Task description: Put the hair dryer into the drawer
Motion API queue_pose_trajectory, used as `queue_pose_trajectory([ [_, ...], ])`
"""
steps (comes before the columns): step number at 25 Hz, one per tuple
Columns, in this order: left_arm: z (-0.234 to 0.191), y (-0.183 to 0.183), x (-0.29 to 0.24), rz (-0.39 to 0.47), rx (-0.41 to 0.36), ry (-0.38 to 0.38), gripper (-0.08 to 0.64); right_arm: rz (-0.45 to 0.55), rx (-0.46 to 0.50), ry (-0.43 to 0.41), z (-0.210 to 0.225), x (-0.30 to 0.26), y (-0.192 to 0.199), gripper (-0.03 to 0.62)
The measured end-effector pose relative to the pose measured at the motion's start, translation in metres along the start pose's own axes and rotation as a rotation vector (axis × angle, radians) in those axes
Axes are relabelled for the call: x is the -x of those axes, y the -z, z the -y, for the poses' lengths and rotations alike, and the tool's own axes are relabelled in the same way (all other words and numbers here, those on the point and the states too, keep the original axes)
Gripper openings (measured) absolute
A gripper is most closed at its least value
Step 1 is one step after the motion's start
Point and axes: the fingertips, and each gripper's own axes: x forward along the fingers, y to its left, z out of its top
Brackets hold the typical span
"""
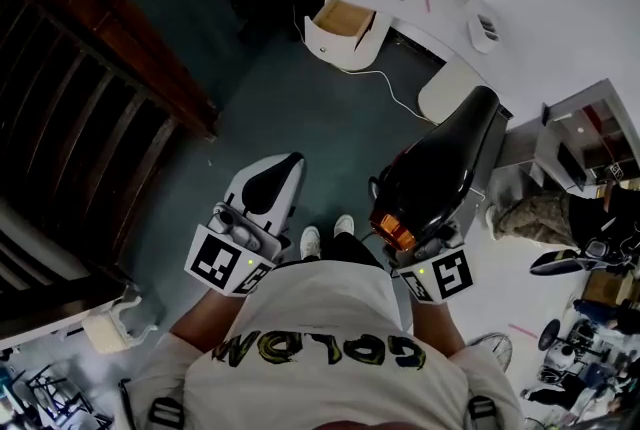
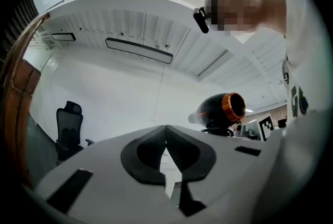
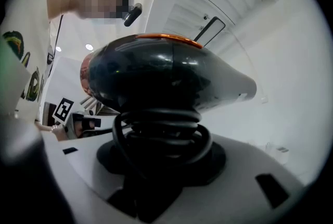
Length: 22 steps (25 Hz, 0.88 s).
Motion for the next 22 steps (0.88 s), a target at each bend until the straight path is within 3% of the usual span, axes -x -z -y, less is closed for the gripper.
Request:
queue_pose_trajectory([
  [11, -0.039, 0.006, -0.032, 0.000, 0.012, -0.023, 0.011, -0.003, 0.019, -0.014, 0.028, -0.045, 0.007, 0.233],
  [22, -0.084, 0.014, -0.147, -0.013, -0.018, -0.040, 0.012, 0.003, -0.001, -0.034, 0.135, -0.107, 0.014, 0.233],
])
